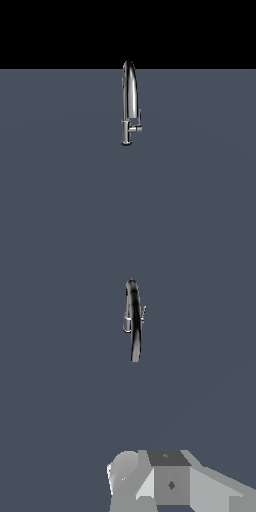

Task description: Turn on the faucet by rotating a designated handle.

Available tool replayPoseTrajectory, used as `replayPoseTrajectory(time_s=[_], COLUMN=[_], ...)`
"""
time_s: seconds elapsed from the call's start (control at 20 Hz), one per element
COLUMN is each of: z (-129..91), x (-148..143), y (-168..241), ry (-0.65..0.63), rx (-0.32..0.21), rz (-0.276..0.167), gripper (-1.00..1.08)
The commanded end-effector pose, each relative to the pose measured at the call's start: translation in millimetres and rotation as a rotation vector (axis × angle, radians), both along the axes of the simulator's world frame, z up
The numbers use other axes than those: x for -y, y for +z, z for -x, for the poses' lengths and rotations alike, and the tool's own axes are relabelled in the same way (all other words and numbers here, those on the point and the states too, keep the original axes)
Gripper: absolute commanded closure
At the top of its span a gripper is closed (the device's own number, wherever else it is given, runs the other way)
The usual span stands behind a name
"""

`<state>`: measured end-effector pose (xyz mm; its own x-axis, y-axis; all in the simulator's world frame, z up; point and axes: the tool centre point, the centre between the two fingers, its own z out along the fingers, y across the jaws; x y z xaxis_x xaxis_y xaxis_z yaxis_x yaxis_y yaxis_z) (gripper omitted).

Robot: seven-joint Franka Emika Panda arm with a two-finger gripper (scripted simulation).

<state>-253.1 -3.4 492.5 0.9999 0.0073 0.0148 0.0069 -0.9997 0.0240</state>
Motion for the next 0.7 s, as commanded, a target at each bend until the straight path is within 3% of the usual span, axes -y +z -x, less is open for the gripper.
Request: replayPoseTrajectory(time_s=[0.0,0.65], z=[0,-23], x=[0,-1], y=[0,-4], ry=[0.0,-0.049], rx=[0.0,-0.053], rz=[0.0,-0.048], gripper=[1.08,1.08])
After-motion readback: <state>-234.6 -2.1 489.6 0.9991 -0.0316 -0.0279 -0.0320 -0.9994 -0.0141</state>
